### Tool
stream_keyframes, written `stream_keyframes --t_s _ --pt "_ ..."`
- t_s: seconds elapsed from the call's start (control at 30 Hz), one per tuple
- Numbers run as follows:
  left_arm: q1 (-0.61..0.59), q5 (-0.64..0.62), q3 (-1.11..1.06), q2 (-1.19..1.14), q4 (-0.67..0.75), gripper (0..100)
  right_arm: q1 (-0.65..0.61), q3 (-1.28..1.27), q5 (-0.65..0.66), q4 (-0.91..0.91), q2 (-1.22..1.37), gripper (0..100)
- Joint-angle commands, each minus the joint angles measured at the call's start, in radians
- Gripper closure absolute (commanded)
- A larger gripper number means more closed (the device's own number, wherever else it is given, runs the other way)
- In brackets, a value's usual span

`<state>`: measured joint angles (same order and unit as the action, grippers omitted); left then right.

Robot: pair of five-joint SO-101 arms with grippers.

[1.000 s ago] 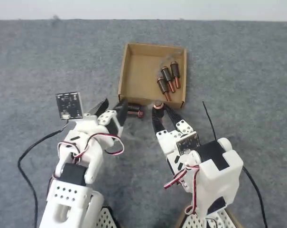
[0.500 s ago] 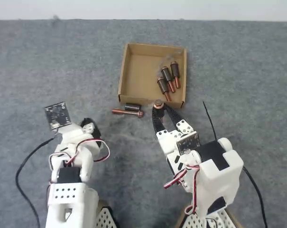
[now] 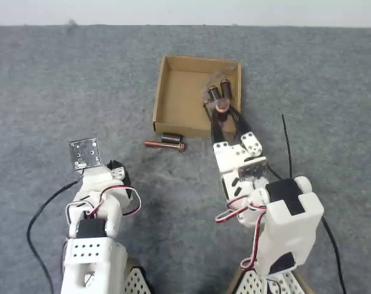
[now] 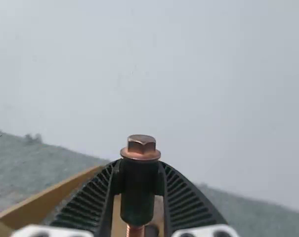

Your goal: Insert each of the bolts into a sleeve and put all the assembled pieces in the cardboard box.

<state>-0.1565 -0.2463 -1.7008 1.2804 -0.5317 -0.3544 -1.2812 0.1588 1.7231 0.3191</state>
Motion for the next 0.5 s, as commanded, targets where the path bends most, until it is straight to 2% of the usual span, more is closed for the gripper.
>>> stream_keyframes --t_s 0.0,0.47 --pt "0.0 0.015 0.01 0.025 0.029 99 0.008 0.126 0.103 -0.013 -0.01 99.1" --pt "0.0 0.015 0.01 0.025 0.035 99 -0.001 0.566 0.12 -0.73 -0.018 99.1"
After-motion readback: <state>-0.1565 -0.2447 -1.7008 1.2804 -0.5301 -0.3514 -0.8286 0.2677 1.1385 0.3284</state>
